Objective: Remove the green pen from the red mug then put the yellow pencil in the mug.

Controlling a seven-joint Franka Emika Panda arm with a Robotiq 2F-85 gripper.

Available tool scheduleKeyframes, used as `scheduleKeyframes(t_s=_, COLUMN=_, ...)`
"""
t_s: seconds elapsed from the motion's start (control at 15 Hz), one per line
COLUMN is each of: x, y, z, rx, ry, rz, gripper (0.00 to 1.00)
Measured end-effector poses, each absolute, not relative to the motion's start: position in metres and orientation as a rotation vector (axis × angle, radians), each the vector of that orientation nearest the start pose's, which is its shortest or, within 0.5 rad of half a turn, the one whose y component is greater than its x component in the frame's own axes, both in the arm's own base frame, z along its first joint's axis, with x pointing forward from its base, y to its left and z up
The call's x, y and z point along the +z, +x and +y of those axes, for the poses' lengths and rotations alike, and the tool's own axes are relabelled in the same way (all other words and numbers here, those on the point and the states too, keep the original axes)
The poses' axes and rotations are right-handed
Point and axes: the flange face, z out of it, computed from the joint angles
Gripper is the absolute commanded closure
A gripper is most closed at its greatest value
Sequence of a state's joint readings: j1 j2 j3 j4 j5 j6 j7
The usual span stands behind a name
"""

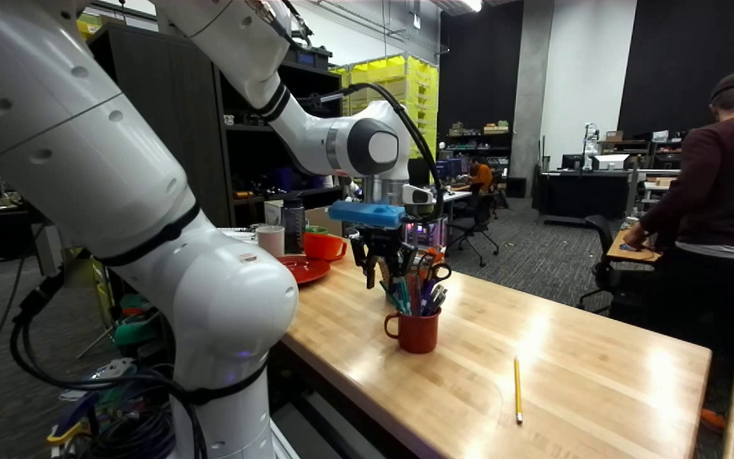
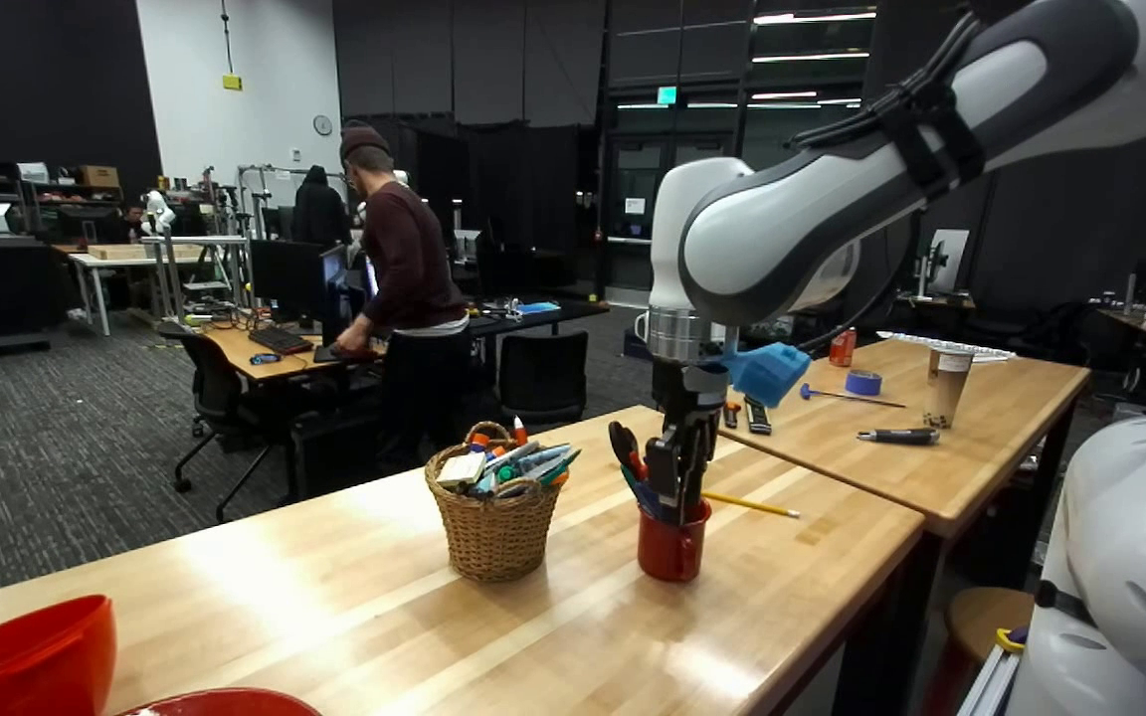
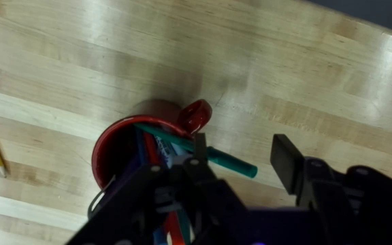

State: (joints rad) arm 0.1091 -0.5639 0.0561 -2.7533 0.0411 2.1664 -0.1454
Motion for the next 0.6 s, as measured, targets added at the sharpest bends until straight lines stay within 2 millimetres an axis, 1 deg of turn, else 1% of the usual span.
scheduleKeyframes(t_s=0.07, x=0.379, y=0.343, z=0.057, rx=0.033, ry=-3.108, rz=-0.436, gripper=0.87)
scheduleKeyframes(t_s=0.13, x=0.380, y=0.343, z=0.057, rx=0.026, ry=-3.110, rz=-0.438, gripper=0.93)
scheduleKeyframes(t_s=0.2, x=0.380, y=0.344, z=0.056, rx=0.018, ry=-3.113, rz=-0.439, gripper=0.98)
scheduleKeyframes(t_s=0.33, x=0.383, y=0.346, z=0.055, rx=-0.004, ry=-3.121, rz=-0.441, gripper=0.95)
scheduleKeyframes(t_s=0.4, x=0.384, y=0.348, z=0.055, rx=-0.017, ry=-3.127, rz=-0.438, gripper=0.97)
scheduleKeyframes(t_s=0.47, x=0.386, y=0.349, z=0.054, rx=-0.034, ry=-3.136, rz=-0.434, gripper=0.96)
scheduleKeyframes(t_s=0.53, x=0.388, y=0.351, z=0.052, rx=-0.054, ry=-3.146, rz=-0.429, gripper=0.98)
scheduleKeyframes(t_s=0.6, x=0.391, y=0.353, z=0.050, rx=-0.074, ry=-3.158, rz=-0.421, gripper=0.97)
